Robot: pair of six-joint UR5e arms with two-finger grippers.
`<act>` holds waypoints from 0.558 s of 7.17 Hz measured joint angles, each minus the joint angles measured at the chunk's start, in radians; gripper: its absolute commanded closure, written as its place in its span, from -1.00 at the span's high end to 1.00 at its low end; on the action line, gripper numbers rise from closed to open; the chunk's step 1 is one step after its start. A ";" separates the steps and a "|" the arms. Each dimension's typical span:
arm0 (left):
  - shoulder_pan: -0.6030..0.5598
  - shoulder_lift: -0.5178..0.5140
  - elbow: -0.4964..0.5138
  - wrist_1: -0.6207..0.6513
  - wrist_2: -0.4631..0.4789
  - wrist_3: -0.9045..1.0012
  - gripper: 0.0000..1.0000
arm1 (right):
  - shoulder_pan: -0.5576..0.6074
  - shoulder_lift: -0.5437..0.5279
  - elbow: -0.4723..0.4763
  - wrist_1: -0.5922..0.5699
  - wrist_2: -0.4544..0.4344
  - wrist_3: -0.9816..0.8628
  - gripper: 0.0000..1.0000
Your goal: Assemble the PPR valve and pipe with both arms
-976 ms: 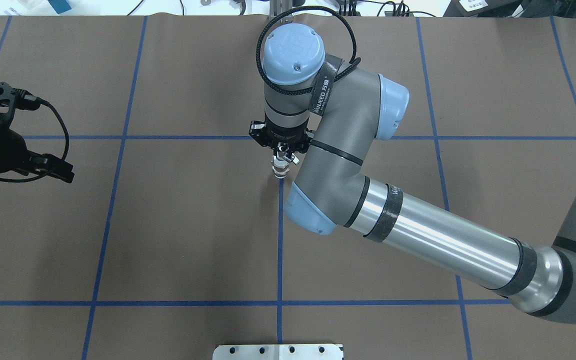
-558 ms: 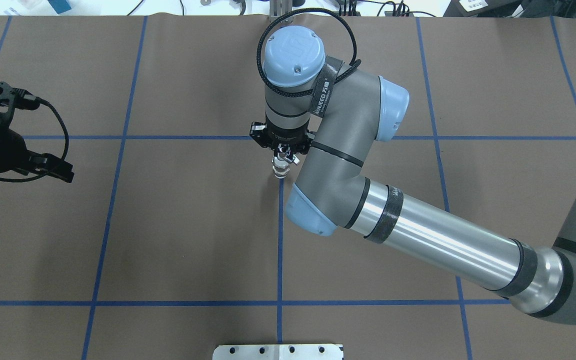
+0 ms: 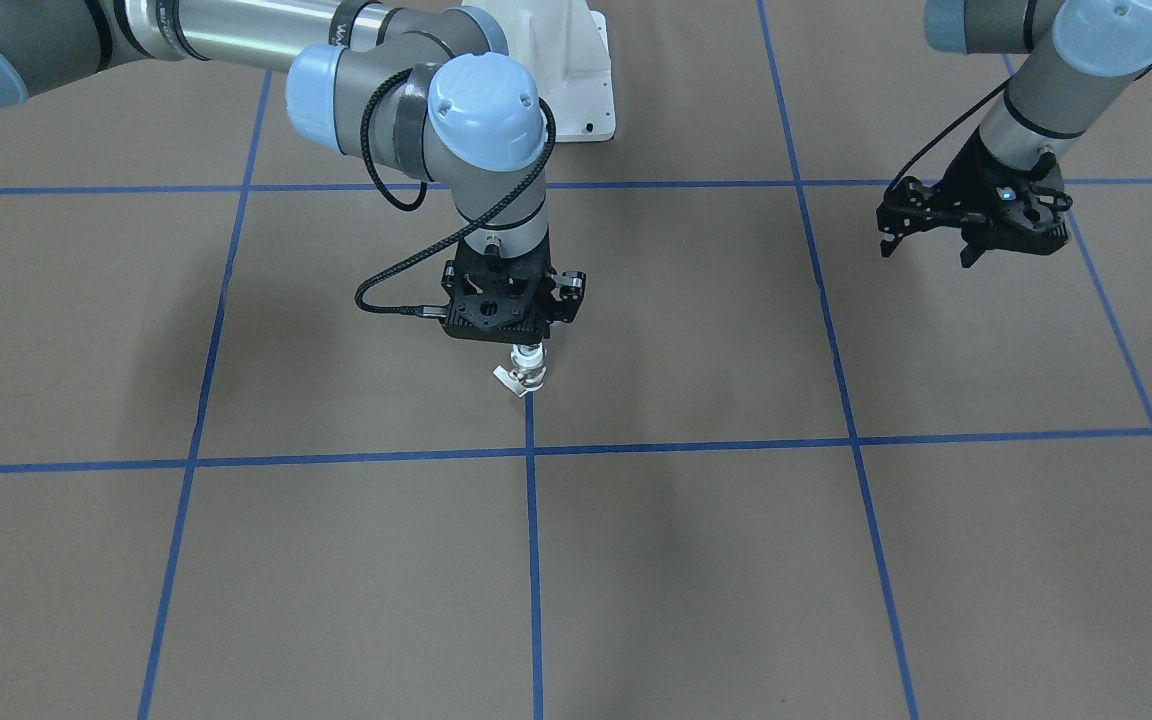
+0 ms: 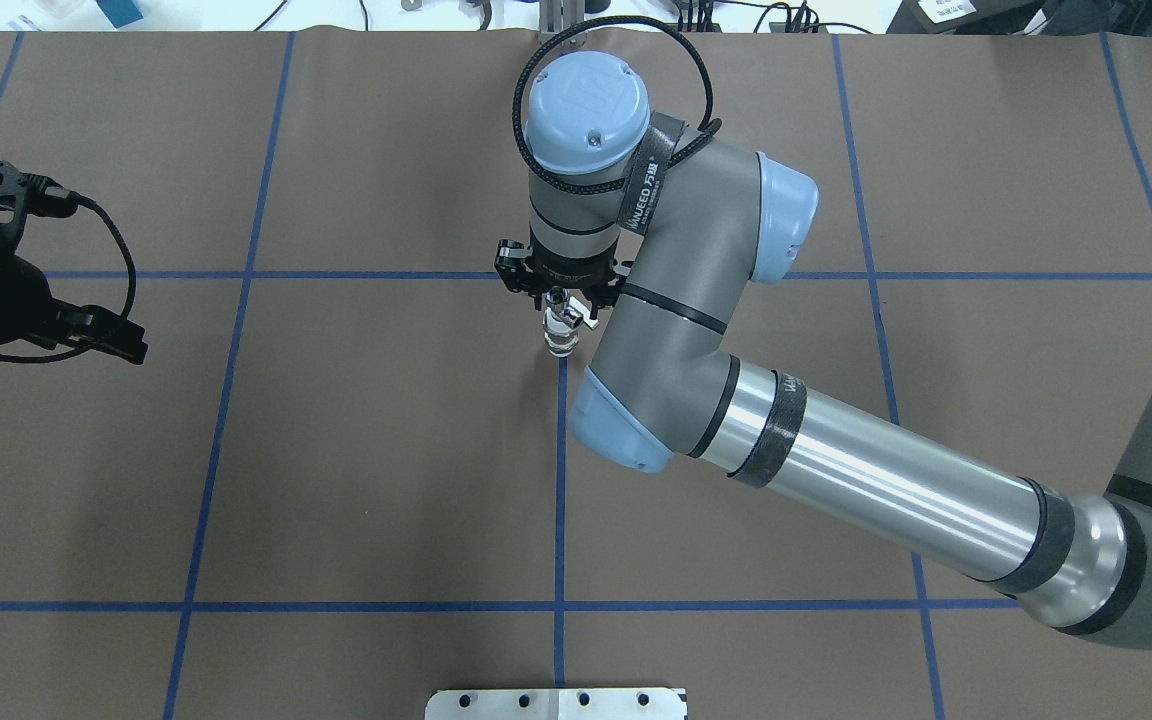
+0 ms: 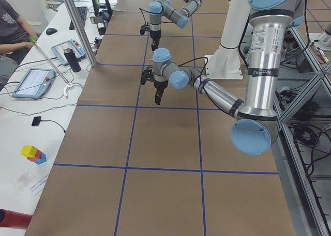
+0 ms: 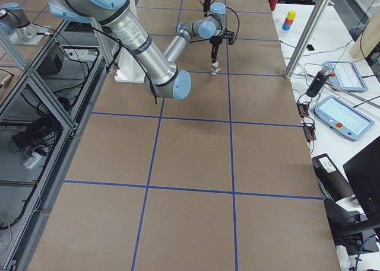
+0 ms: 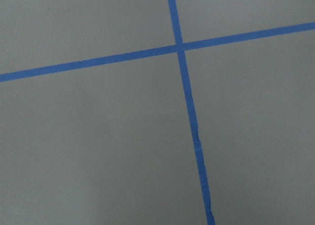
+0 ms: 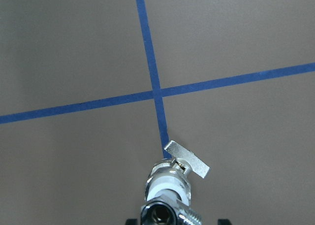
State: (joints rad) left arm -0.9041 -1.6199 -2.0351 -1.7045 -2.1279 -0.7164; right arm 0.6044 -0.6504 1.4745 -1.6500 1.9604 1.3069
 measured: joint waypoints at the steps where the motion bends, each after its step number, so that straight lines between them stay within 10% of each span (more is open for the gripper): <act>1: -0.002 0.000 -0.002 0.001 -0.001 0.000 0.99 | 0.000 0.000 0.007 -0.001 0.000 0.002 0.98; 4: -0.034 0.014 -0.002 0.002 -0.019 0.017 0.99 | 0.006 -0.117 0.185 -0.004 0.004 0.011 0.98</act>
State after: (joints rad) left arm -0.9386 -1.6061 -2.0369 -1.7024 -2.1469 -0.6997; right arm 0.6102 -0.7676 1.6591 -1.6538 1.9642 1.3181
